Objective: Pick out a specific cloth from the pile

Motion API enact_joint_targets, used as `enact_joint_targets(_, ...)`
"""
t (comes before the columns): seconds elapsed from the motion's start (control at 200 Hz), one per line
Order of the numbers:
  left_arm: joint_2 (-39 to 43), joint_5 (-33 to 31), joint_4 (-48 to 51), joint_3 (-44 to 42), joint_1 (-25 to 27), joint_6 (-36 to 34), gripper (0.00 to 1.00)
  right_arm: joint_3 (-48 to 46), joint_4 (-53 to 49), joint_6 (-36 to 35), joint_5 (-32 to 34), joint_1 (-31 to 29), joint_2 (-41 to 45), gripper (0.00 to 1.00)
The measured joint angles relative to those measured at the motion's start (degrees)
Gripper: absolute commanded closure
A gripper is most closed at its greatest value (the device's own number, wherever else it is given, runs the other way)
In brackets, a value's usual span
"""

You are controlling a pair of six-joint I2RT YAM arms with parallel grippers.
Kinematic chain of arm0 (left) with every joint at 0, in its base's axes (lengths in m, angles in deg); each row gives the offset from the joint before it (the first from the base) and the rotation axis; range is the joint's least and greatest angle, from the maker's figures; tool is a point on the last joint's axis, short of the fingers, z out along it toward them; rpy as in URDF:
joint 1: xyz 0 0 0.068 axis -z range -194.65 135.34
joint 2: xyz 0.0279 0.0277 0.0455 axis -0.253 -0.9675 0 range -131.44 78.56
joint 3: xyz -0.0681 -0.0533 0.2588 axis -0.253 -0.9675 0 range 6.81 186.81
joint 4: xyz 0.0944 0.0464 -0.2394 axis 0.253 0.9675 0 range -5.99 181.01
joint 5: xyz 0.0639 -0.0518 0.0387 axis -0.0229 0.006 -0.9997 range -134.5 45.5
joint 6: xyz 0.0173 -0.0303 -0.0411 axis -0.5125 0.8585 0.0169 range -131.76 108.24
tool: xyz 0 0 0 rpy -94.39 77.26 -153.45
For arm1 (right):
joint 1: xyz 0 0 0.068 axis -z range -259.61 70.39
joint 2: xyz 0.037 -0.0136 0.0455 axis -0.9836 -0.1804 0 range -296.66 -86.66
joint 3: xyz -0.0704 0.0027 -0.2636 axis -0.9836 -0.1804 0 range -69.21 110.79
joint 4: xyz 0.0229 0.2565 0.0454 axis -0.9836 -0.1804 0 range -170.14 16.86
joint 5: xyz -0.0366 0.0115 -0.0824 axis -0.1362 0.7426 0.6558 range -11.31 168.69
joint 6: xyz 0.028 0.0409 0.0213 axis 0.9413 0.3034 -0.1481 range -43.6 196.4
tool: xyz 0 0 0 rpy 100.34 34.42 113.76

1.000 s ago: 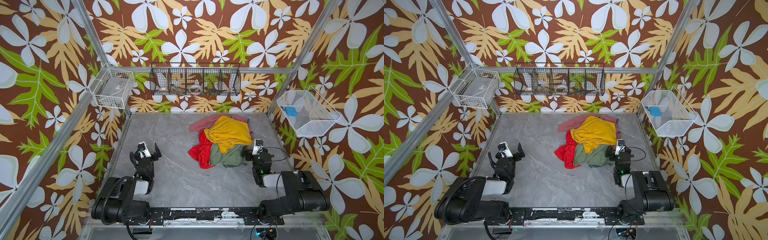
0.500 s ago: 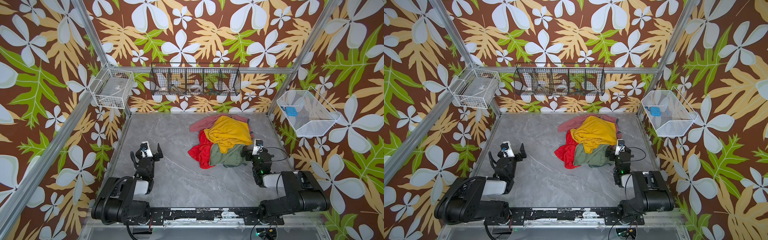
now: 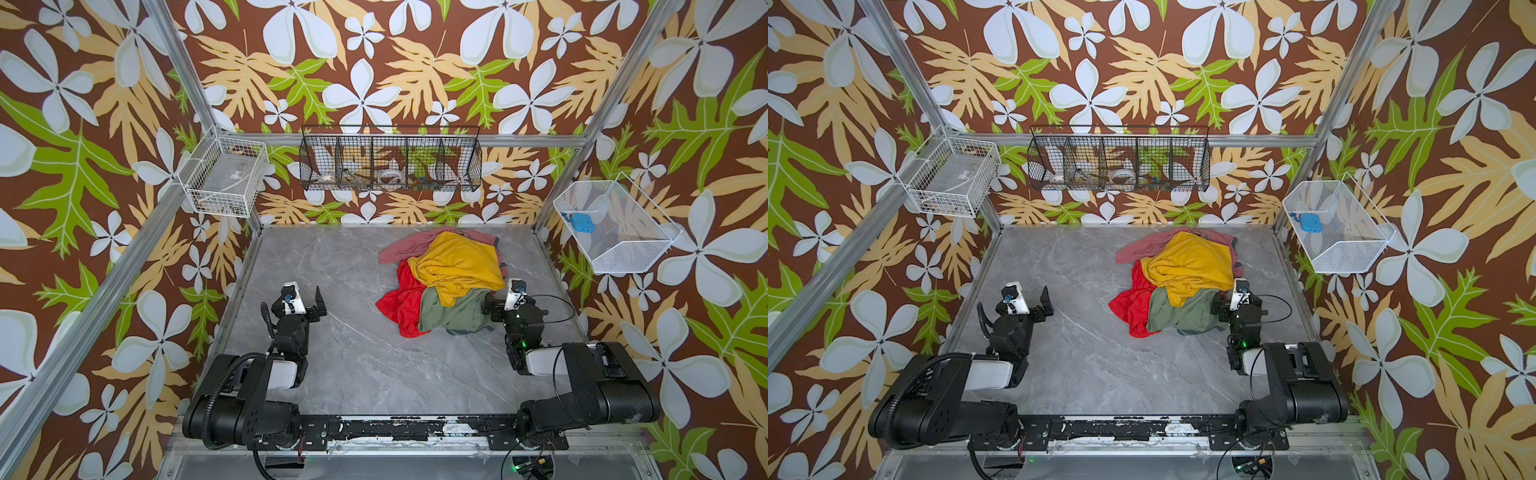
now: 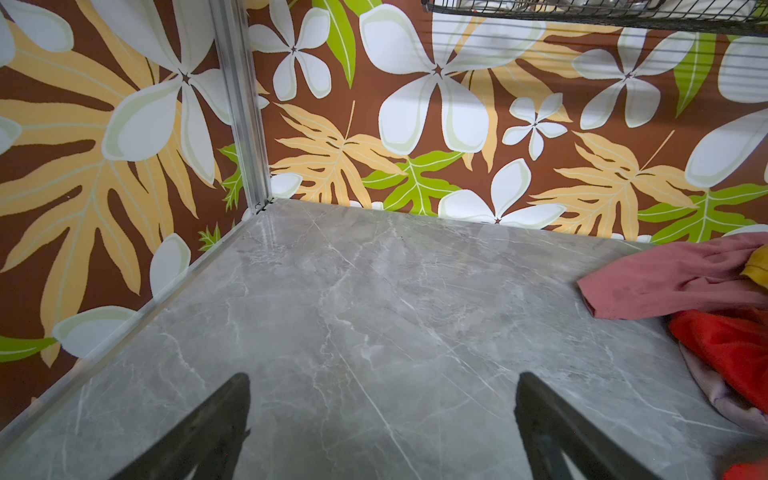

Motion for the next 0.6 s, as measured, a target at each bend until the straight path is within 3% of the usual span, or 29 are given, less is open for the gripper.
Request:
enact_joint_targets(0.125,2.8,-1.2,4.6,2.4,0.0,0.2,0.00,4.1,-8.3,2.0,2.0,0.8,5.5,0.01)
enact_joint_targets(0.275,8.1,-2.6,18.6,10.7,0.0,3.2,0.00,7.1,-19.5,7.2,1.5,3.3,14.2,0.00)
enact_joint_targets(0.405,13.1,-3.0,28.3,13.0,0.4,5.8,0.00,7.4,-31.6,11.5,0.5,3.3,23.7,0.01)
enact_joint_targets(0.596,22.1,-2.6,35.6,12.6,1.1,11.4,0.01,7.9,-44.5,18.4,-5.4,3.4,33.0,0.10)
